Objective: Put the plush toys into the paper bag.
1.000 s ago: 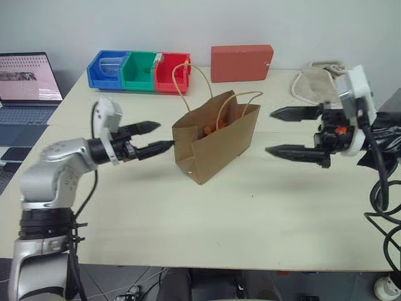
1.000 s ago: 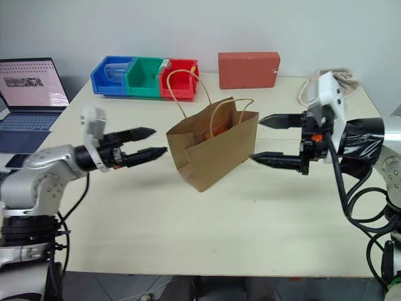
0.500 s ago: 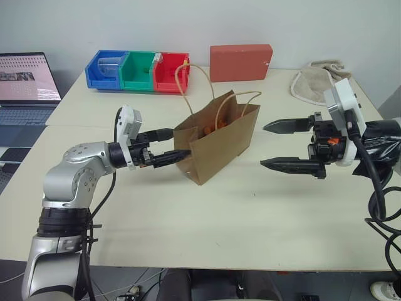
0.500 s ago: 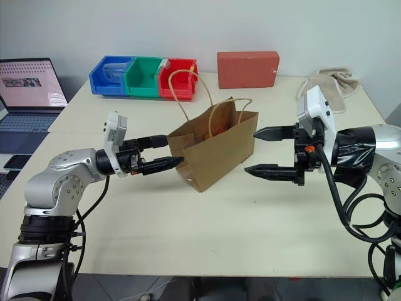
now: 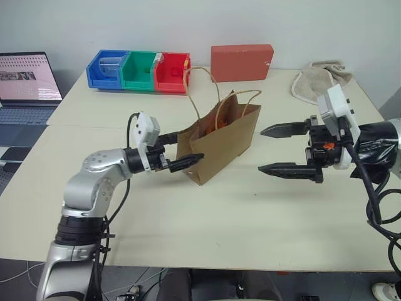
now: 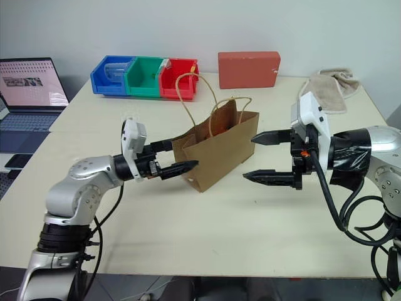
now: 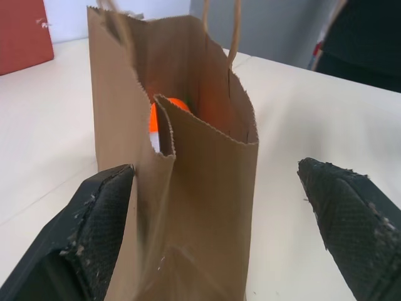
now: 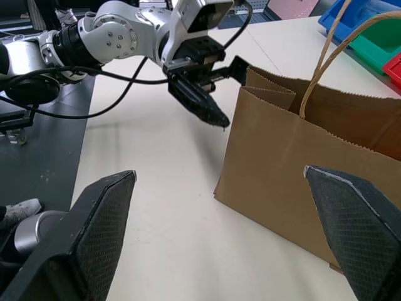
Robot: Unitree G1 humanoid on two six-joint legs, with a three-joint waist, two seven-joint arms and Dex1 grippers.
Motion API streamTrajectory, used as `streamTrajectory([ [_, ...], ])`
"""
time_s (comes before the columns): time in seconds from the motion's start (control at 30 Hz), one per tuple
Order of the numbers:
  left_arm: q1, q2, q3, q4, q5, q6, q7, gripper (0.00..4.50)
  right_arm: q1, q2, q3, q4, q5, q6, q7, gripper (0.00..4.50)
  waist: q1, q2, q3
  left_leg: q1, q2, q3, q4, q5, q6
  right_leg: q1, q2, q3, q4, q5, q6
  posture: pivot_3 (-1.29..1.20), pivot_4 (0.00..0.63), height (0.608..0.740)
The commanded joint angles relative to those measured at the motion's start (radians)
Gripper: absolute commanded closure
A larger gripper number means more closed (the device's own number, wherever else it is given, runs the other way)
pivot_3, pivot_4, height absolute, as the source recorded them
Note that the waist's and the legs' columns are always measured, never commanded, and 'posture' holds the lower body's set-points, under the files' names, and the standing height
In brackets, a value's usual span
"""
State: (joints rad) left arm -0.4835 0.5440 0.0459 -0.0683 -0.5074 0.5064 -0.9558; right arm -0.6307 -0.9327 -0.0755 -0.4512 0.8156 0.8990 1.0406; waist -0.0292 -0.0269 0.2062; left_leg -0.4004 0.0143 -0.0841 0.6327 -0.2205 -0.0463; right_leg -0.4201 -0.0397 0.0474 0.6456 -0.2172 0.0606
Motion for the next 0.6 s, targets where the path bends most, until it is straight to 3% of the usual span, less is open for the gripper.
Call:
streamTrajectory([
  [0.03, -0.012, -0.043, -0.001, -0.005, 0.039, -0.065, 0.070, 0.02, 0.010, -0.005, -0.001, -0.042, -0.017, -0.033, -0.009, 0.00, 0.000, 0.000, 0.000, 0.000, 0.000, 0.000, 0.000, 0.000, 0.000, 0.000, 0.000, 0.000, 0.000, 0.000, 0.000, 0.00, 0.150, 0.740],
  [0.23, -0.006, -0.105, -0.015, 0.007, 0.063, -0.089, 0.118, 0.02, 0.024, 0.005, 0.012, -0.055, -0.041, -0.061, -0.028, 0.00, 0.000, 0.000, 0.000, 0.000, 0.000, 0.000, 0.000, 0.000, 0.000, 0.000, 0.000, 0.000, 0.000, 0.000, 0.000, 0.00, 0.150, 0.740],
  [0.27, -0.005, -0.111, -0.018, 0.012, 0.069, -0.096, 0.120, 0.20, 0.026, 0.007, 0.014, -0.056, -0.047, -0.066, -0.030, 0.00, 0.000, 0.000, 0.000, 0.000, 0.000, 0.000, 0.000, 0.000, 0.000, 0.000, 0.000, 0.000, 0.000, 0.000, 0.000, 0.00, 0.150, 0.740],
  [0.33, -0.001, -0.113, -0.026, 0.021, 0.077, -0.115, 0.109, 0.63, 0.029, 0.012, 0.017, -0.058, -0.055, -0.073, -0.032, 0.00, 0.000, 0.000, 0.000, 0.000, 0.000, 0.000, 0.000, 0.000, 0.000, 0.000, 0.000, 0.000, 0.000, 0.000, 0.000, 0.00, 0.150, 0.740],
  [0.6, -0.012, -0.128, -0.045, 0.079, 0.104, -0.164, 0.109, 3.16, 0.038, 0.032, 0.034, -0.061, -0.084, -0.105, -0.050, 0.00, 0.000, 0.000, 0.000, 0.000, 0.000, 0.000, 0.000, 0.000, 0.000, 0.000, 0.000, 0.000, 0.000, 0.000, 0.000, 0.00, 0.150, 0.740],
])
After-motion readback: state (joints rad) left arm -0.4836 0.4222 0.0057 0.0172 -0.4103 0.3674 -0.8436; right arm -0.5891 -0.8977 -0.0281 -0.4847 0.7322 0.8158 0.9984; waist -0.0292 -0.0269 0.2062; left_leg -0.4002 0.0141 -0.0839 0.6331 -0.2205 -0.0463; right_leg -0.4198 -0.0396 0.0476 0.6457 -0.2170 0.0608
